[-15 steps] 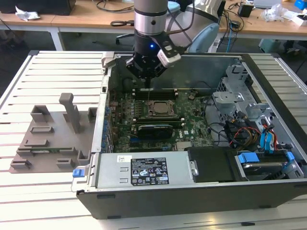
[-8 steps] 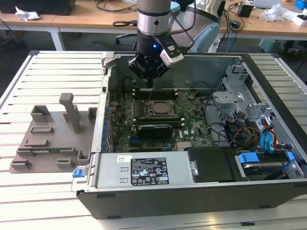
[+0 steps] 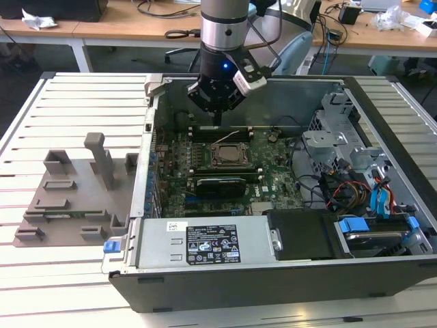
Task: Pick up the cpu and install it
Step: 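Install the first cpu locking lever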
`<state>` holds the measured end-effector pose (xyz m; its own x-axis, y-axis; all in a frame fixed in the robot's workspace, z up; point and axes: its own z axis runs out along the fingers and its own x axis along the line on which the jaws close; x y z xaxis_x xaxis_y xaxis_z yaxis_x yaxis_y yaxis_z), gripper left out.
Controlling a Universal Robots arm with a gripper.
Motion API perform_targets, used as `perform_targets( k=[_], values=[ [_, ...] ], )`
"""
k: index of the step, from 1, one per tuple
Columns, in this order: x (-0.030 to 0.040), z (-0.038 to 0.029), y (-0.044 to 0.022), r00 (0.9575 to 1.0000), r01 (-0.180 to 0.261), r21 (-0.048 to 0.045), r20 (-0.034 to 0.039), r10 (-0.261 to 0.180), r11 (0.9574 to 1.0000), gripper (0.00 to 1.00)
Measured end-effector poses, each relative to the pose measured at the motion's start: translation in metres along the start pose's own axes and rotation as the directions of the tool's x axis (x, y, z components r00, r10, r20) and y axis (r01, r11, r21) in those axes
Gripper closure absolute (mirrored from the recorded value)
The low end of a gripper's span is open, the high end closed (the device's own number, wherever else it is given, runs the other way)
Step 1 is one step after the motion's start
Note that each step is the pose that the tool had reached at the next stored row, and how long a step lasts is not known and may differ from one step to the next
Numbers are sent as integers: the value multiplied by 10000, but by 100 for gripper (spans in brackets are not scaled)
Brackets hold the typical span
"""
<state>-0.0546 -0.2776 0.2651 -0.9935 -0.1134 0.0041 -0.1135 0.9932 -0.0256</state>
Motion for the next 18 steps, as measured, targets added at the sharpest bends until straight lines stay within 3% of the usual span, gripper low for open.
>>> perform_targets(
  k=[5, 7, 14, 17, 18],
  values=[
    [-1, 0, 0, 10000, 0, -5, 0, 0, 10000, 89],
    [-1, 1, -4, 10000, 2, -69, 8, -2, 10000, 89],
    [7, 27, -77, 10000, 1, -416, 44, 0, 9991, 89],
    [3, 47, -80, 10000, 3, -670, 60, 1, 9977, 89],
    [0, 58, -80, 10000, 4, -706, 66, 1, 9975, 89]
  ],
)
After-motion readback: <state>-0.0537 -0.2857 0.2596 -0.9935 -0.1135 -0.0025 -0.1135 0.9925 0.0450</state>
